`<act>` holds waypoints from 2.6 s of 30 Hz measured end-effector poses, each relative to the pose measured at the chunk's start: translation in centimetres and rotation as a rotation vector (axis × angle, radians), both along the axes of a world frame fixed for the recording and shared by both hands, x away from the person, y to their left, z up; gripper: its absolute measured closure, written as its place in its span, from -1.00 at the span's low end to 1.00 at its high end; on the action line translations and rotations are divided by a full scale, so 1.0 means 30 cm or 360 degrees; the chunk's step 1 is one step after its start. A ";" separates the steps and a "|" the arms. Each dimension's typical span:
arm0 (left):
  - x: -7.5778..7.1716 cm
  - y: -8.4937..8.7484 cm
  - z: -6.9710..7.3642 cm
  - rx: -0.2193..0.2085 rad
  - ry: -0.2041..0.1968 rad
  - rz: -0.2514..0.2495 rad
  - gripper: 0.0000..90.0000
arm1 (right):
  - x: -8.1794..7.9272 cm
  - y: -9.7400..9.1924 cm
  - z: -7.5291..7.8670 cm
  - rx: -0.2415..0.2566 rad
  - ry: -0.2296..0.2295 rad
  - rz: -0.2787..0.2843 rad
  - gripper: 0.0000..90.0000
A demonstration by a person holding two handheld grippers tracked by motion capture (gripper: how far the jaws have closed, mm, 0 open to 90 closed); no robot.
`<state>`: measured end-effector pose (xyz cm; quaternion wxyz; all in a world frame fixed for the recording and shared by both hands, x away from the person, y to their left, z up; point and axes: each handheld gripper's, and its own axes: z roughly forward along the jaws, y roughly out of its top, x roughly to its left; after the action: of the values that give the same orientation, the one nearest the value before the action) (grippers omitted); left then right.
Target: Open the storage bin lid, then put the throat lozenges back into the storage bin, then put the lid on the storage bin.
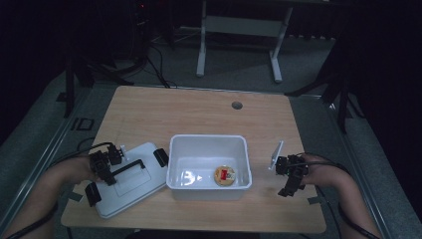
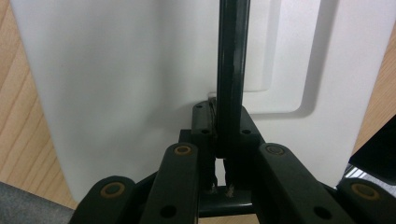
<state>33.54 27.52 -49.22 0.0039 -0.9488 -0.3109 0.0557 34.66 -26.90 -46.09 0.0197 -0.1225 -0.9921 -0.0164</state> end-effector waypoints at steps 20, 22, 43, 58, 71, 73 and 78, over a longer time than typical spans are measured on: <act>0.002 0.020 0.006 -0.0053 -0.0016 0.0026 0.87 | 0.002 -0.005 -0.018 0.0001 0.0033 -0.0026 -0.64; 0.001 0.026 0.015 -0.0051 -0.0026 0.0028 0.87 | 0.002 -0.009 -0.015 0.0006 0.0030 -0.0033 -0.64; -0.061 0.078 0.271 -0.0016 -0.0101 0.0017 0.87 | -0.004 -0.031 -0.001 0.0027 0.0016 -0.0063 -0.64; -0.062 -0.013 0.493 -0.0030 -0.0245 -0.0101 0.87 | -0.005 -0.032 -0.001 0.0035 -0.0001 -0.0077 -0.64; 0.001 -0.243 0.541 -0.0096 -0.0255 -0.0333 0.87 | -0.017 -0.044 -0.010 0.0034 0.0012 -0.0078 -0.64; 0.009 -0.278 0.547 -0.0099 -0.0259 -0.0376 0.87 | -0.021 -0.051 -0.008 0.0033 0.0008 -0.0082 -0.64; 0.030 -0.357 0.548 -0.0101 -0.0243 -0.0455 0.87 | -0.033 -0.065 -0.004 0.0047 -0.0006 -0.0081 -0.64</act>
<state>34.43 16.81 -32.79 -0.0418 -0.9845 -0.1704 -0.0077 33.68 -28.86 -46.21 0.0192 -0.1475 -0.9884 -0.0320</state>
